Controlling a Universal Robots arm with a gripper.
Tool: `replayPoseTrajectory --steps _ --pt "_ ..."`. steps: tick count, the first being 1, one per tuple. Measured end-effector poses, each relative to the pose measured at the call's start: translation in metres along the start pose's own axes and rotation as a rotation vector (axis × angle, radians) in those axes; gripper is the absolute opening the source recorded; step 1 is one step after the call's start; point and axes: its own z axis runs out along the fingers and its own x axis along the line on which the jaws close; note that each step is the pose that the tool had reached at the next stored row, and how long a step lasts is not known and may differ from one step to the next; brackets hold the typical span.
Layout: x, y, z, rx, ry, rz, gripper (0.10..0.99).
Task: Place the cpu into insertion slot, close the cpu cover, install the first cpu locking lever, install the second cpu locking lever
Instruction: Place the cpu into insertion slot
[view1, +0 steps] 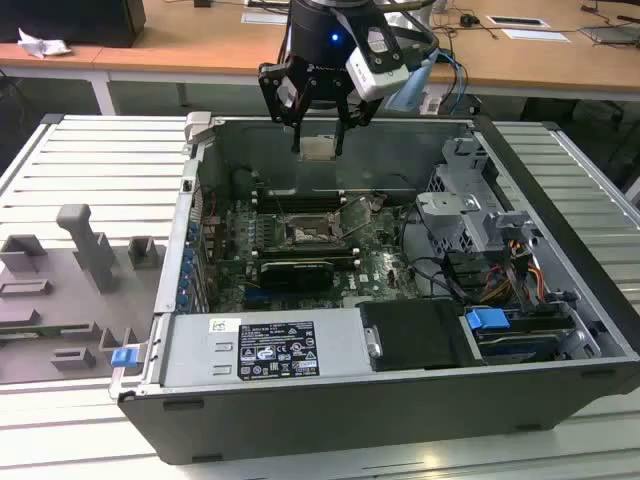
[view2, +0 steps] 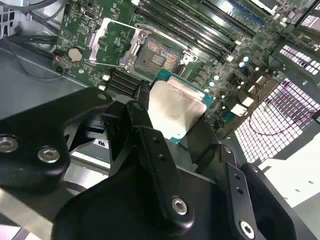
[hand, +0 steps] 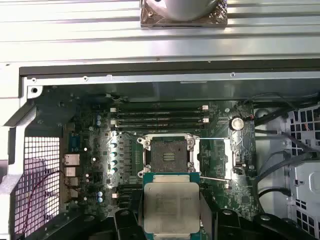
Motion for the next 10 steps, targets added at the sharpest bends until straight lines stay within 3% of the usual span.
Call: replayPoseTrajectory --steps 4,10 --pt "0.0000 -0.0001 0.0007 -0.001 -0.0065 0.073 0.541" --pt "-0.0001 -0.0003 0.0028 -0.001 -0.0076 0.083 0.541"
